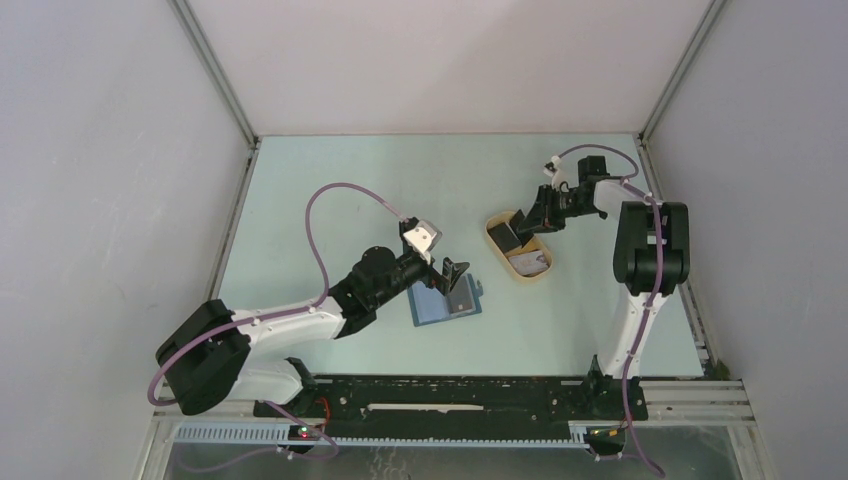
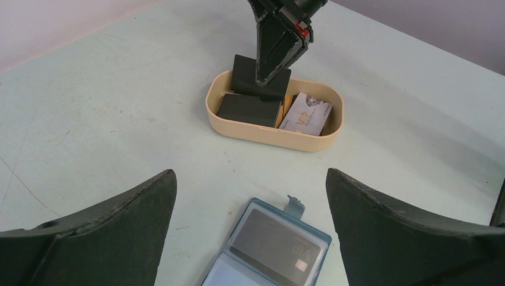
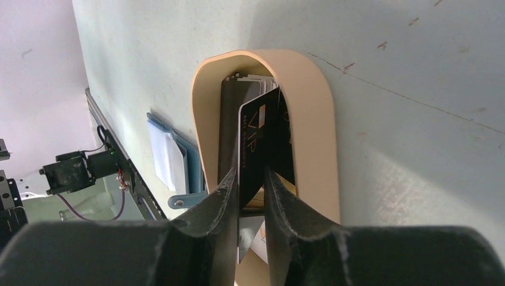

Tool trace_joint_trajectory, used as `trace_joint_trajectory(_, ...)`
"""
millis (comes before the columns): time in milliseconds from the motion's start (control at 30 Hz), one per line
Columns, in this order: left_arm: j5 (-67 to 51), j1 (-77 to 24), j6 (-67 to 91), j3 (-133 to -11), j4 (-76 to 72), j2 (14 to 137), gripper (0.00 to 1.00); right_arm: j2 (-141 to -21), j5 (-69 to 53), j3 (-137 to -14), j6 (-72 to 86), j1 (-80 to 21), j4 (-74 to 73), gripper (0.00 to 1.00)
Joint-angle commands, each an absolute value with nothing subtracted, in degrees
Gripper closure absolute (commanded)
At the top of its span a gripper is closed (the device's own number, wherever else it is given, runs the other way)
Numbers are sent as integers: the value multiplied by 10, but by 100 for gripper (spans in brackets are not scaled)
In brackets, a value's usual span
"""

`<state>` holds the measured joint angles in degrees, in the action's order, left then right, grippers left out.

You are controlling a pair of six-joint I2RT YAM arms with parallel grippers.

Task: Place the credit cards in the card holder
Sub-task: Pick up the credit card from the storage box.

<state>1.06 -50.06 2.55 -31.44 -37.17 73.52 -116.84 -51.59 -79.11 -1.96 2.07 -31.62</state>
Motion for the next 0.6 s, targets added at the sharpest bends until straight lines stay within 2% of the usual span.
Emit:
trace_joint_trajectory(0,4,-499,16,-323,-390,738,0,-1175,-532,-795,-7,25,-318,74)
trace_joint_trajectory(67,4,-498,15,-323,-390,738,0,-1176,-530,-796,-6,25,-318,78)
trace_joint_trajectory(267,4,-499,15,-322,-390,738,0,-1168,-518,-796,-9,31,-316,100)
trace_joint_trajectory(567,4,-498,16,-320,-391,736,0,-1121,-480,-794,-43,41,-326,100)
